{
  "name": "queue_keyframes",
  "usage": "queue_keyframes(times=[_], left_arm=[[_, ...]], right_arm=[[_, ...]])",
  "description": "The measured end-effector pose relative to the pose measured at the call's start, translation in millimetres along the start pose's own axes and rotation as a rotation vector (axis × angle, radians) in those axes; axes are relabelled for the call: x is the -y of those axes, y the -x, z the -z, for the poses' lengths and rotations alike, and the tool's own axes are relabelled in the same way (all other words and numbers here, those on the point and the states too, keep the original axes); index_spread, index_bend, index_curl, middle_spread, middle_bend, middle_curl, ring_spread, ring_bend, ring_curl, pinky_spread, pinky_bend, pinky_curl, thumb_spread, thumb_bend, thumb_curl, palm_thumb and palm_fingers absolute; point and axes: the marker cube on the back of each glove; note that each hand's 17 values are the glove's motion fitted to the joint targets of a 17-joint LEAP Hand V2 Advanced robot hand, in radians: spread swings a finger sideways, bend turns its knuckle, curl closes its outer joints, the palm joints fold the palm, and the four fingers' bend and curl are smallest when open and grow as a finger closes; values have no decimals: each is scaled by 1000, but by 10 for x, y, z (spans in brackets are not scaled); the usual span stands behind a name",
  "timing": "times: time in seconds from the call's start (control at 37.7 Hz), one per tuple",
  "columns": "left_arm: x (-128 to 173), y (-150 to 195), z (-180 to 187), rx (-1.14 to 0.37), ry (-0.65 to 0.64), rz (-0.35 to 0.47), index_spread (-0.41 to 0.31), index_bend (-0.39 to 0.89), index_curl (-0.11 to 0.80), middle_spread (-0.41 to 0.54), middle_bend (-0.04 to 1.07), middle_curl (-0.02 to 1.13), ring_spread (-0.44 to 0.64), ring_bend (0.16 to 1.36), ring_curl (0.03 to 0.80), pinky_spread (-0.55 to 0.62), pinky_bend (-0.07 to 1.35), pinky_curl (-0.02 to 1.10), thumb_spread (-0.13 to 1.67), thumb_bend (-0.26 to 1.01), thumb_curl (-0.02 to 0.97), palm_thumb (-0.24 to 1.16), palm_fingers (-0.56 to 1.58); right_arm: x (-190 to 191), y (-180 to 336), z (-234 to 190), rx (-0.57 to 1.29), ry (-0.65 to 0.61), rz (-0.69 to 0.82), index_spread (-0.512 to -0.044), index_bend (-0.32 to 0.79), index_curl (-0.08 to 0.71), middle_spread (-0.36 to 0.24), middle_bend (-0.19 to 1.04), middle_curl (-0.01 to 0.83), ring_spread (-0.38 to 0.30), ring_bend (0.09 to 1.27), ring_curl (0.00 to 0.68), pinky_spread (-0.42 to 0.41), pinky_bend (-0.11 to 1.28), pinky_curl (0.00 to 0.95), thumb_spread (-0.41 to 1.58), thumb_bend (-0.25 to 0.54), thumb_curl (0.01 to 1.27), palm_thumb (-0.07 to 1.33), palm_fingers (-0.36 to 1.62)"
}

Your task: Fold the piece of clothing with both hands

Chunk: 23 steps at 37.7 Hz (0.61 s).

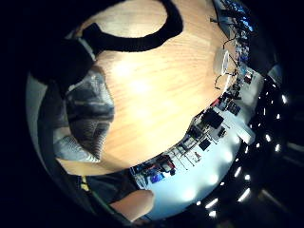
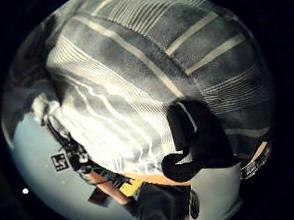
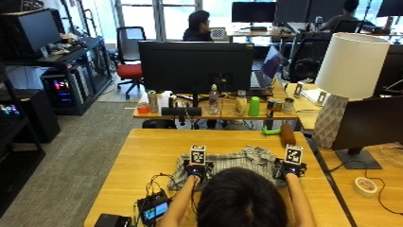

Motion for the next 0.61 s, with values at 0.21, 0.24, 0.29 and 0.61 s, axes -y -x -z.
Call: queue_keyframes(times=[0.21, 0.24, 0.29, 0.61], left_arm=[[-5, 17, 32, -4, 46, 64, -121, 180, 304, 157, 171, 248, 350, 587, 319, 374, 666, 367, 1041, -11, 227, 45, 131], [0, 12, 38, -9, 50, 60, -122, 182, 308, 153, 174, 250, 349, 583, 318, 374, 660, 365, 1041, -9, 229, 55, 140], [21, 5, 50, -15, 44, 54, -119, 180, 312, 149, 173, 254, 349, 577, 314, 374, 652, 362, 1044, -9, 234, 70, 150], [48, 18, 83, -26, 60, 70, -123, 180, 339, 133, 153, 262, 341, 553, 303, 372, 634, 352, 1050, -15, 249, 127, 193]], right_arm=[[-101, 118, 2, 43, 33, -2, -357, 54, 92, -20, 296, 391, -51, 732, 410, -1, 812, 388, 1150, 109, 291, 700, 642], [-99, 134, 10, 47, 16, -13, -352, 47, 92, -29, 297, 395, -69, 747, 417, -36, 825, 392, 1148, 112, 295, 717, 682], [-100, 163, 21, 53, -7, -33, -336, 42, 88, -54, 317, 407, -110, 779, 425, -115, 852, 392, 1130, 131, 307, 779, 835], [-172, 320, 165, 64, 67, 66, -257, 116, 153, -130, 395, 475, -214, 772, 462, -273, 817, 415, 1000, 156, 380, 1005, 1164]])
